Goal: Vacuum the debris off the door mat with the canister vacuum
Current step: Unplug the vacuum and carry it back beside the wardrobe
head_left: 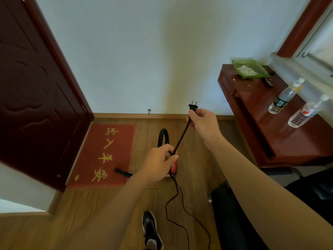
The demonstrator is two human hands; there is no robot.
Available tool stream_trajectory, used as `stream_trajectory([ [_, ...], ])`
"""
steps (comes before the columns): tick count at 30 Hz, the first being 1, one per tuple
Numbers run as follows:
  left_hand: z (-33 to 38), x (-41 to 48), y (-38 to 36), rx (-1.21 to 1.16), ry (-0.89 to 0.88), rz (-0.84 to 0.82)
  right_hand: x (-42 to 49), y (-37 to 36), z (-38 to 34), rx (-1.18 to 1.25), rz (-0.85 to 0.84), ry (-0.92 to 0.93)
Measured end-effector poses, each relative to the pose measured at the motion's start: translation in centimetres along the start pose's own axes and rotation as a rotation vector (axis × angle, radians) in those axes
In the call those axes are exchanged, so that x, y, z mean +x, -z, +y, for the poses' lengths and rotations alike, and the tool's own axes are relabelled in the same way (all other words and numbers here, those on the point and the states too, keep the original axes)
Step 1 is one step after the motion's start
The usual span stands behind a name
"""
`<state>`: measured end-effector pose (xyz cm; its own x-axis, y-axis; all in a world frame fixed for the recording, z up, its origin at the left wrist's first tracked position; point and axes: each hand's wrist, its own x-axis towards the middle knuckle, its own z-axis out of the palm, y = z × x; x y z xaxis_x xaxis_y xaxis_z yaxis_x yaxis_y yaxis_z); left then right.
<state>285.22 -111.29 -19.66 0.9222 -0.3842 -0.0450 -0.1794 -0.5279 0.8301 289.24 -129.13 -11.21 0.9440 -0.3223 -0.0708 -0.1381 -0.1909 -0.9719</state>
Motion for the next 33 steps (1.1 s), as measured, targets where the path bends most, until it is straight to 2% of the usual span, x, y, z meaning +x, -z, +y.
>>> stream_trajectory([
  [11,-3.6,13.7,1.7,-0.031,0.054,-0.077,14.1,-3.6,1.3,-0.037,0.023,-0.063],
  [17,-5.8,20.9,3.6,-0.053,0.011,-0.109,20.4,-5.3,0.5,-0.037,0.052,-0.086],
  [27,-6.7,26.5,3.4,-0.047,0.000,-0.151,26.4,-5.3,1.4,-0.124,0.068,-0.123],
  [33,-7.8,29.5,2.1,-0.065,0.045,-0.099,30.3,-5.8,2.3,-0.136,0.008,-0.133],
])
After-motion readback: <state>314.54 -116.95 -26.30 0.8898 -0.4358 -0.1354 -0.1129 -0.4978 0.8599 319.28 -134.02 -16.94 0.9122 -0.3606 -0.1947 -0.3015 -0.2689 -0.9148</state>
